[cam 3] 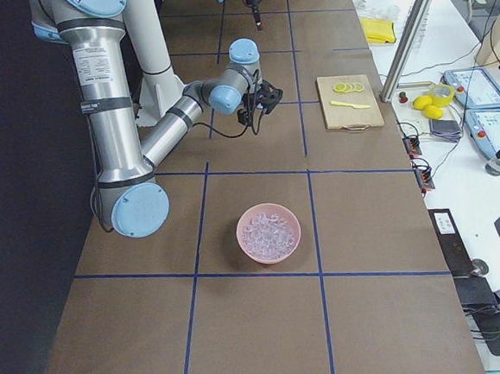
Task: Put ice and strawberries in cup
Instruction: 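Carry the strawberry with the left gripper over the light-blue cup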
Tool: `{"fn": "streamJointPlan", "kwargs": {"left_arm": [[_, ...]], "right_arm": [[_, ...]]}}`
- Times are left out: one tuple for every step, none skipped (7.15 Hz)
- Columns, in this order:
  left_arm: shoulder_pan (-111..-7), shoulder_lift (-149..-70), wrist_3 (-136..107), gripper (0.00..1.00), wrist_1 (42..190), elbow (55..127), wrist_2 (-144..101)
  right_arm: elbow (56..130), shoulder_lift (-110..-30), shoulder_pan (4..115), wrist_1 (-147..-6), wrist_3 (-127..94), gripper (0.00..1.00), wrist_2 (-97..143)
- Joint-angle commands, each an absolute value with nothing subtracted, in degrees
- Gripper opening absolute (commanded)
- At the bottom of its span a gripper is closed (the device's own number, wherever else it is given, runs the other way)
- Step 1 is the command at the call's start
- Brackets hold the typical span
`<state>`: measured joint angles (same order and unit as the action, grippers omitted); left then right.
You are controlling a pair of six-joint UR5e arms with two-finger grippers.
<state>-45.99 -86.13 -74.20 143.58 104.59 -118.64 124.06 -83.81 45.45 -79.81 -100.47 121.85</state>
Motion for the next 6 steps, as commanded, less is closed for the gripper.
{"fn": "streamJointPlan", "kwargs": {"left_arm": [[-41.2, -100.7, -83.5, 0.0, 134.0, 105.6, -118.5], [-37.8, -107.7, -86.4, 0.0, 128.6, 105.6, -117.9], [-33.8, -115.1, -89.2, 0.0, 122.2, 104.3, -117.5], [-30.5, -121.4, -90.4, 0.0, 116.1, 103.1, -112.0], [-28.4, -127.5, -90.4, 0.02, 112.5, 99.4, -108.9], [-28.4, -129.9, -90.4, 0.05, 112.2, 96.9, -108.9]], "right_arm": [[124.2, -84.8, 46.5, -79.8, -99.3, 1.0, 122.0], [124.2, -85.0, 46.8, -79.8, -99.1, 1.0, 122.0], [124.2, -85.1, 47.1, -79.8, -99.0, 1.0, 122.0], [124.2, -85.1, 47.1, -79.8, -98.9, 1.0, 122.0], [124.1, -85.5, 47.3, -79.8, -98.7, 1.0, 122.0], [124.1, -85.9, 47.6, -79.8, -97.2, 1.0, 122.0]]}}
